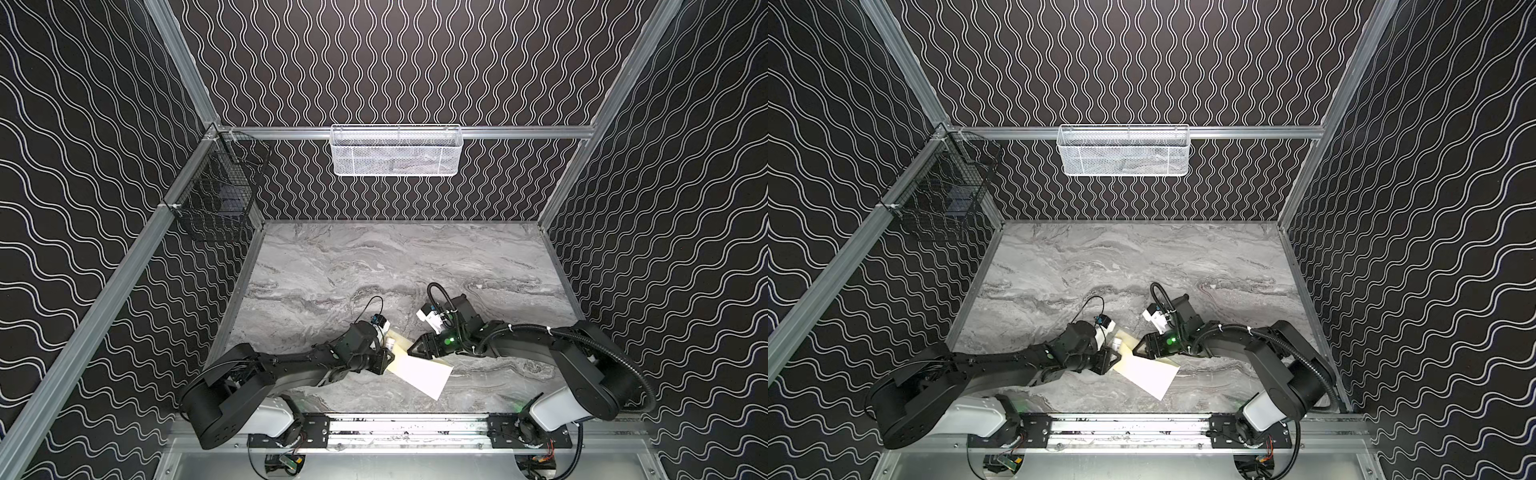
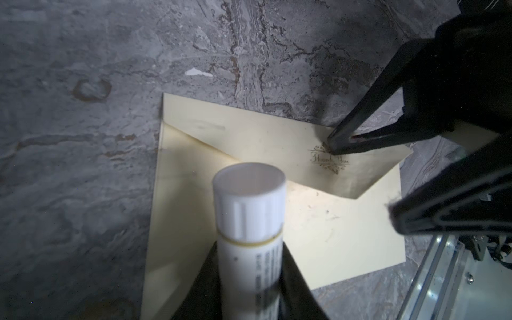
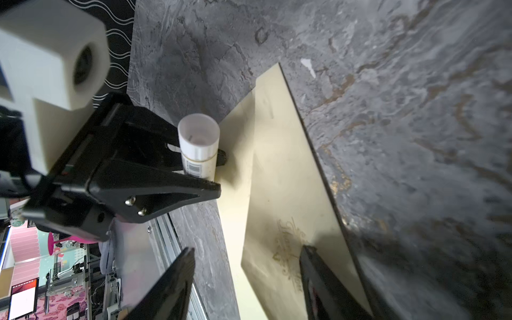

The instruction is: Place the letter into the envelope and seal it

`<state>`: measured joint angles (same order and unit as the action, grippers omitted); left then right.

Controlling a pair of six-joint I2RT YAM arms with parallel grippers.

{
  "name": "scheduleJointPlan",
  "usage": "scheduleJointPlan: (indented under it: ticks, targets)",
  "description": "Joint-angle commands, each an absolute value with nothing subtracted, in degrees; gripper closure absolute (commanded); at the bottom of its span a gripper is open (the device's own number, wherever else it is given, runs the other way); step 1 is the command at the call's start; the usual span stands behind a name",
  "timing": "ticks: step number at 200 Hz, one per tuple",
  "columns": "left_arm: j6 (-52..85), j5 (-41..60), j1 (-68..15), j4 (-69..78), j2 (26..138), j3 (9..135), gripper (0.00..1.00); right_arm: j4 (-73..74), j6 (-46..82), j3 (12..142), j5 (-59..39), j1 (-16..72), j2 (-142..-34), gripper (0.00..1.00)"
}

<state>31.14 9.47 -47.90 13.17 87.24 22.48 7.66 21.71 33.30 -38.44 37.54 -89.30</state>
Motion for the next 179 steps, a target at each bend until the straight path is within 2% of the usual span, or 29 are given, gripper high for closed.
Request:
scheduleJointPlan:
  ticks: [1,68,90,115,179]
  targets:
    - [30.8,9.4,-47.7,9.7,87.3,22.4,0.96,10.9,23.1,32.7,-39.4,38.0,-90.4,0.37]
    - [30.7,11.0,-47.7,8.9,86.3,23.4,0.96,11.9,22.2,32.2,-36.3,38.4,-92.9,0.4]
    - [30.7,10.7,-47.7,8.0,85.1,24.0,0.96,9.2,19.2,33.9,-31.4,39.1,-92.2,0.46]
    - [30.6,10.3,-46.6,8.0,82.3,24.9,0.95,8.7,16.5,34.8,-24.8,40.6,-90.5,0.57]
    - [29.7,11.9,-44.7,8.8,83.8,26.1,0.95,12.4,13.5,32.0,-10.6,47.8,-90.8,0.76]
